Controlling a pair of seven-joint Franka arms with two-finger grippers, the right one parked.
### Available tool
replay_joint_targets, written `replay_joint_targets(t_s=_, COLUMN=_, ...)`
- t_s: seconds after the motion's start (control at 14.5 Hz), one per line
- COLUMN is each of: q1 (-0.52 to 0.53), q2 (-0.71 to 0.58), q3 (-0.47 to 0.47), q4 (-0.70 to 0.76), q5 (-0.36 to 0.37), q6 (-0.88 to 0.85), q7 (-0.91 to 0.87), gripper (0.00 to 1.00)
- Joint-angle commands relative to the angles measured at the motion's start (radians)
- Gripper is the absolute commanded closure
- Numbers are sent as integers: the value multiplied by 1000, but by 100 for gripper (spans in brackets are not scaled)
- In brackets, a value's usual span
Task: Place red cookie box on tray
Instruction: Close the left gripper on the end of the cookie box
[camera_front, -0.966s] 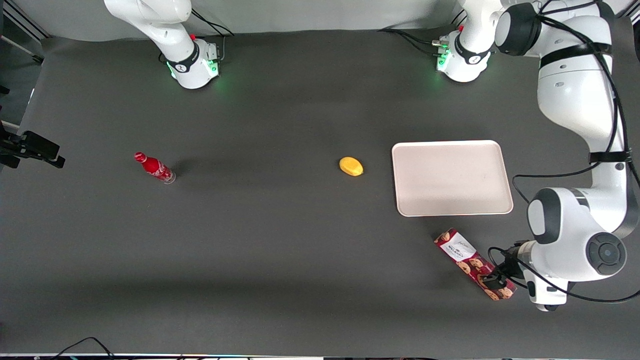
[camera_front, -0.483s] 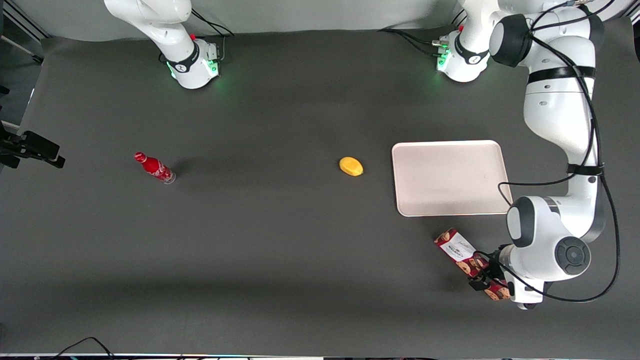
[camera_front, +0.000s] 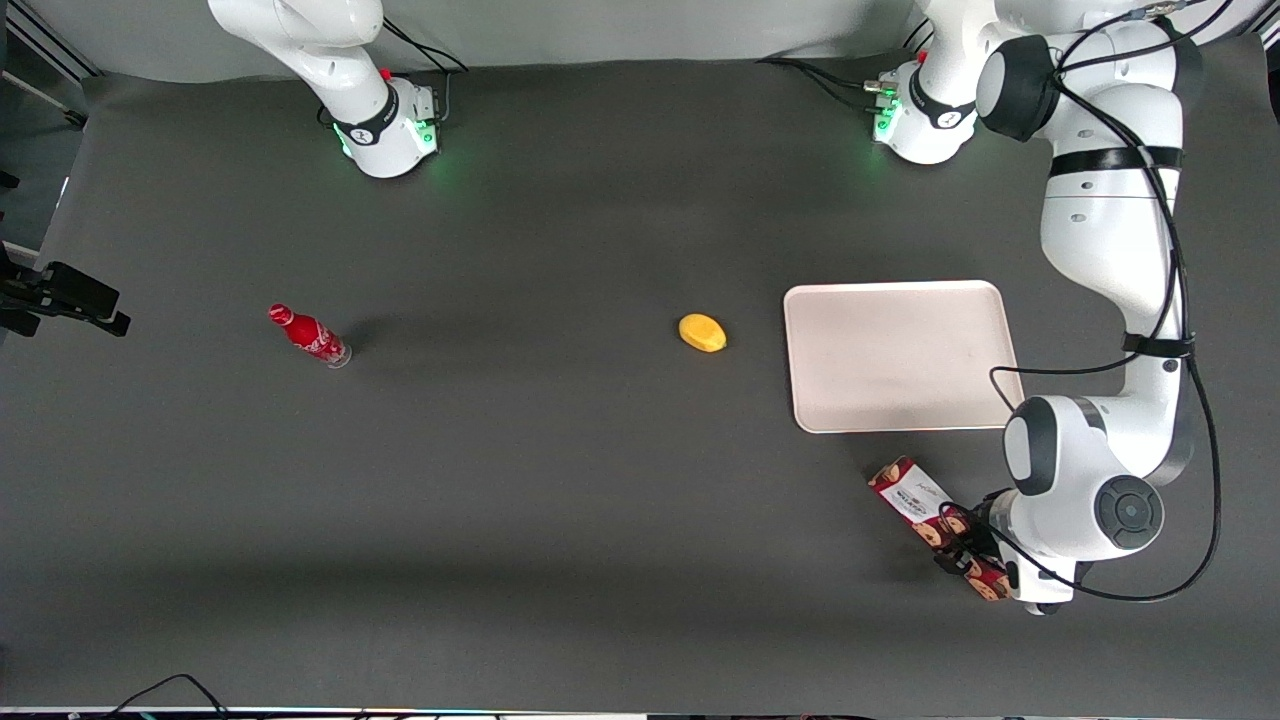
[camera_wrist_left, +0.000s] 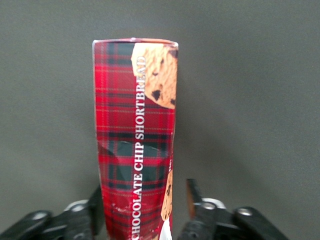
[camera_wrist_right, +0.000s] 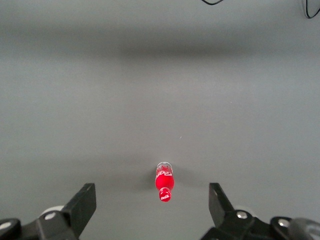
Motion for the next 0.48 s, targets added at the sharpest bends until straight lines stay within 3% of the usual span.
replay_joint_targets(t_s=0.0, q1=-13, q2=-2, q3=13, q4=-7, q5=-15, q6=15, q7=-10, gripper=74)
replay_joint_targets(t_s=0.14, q1=-13, q2=-2, q3=13, q4=-7, q5=-14, q6=10, q7=2, gripper=100)
replay_joint_targets(t_s=0.41, q1=-13, q2=-11, q3=7, q4=-2, q5=-7, q6=3, q7=34, gripper=100)
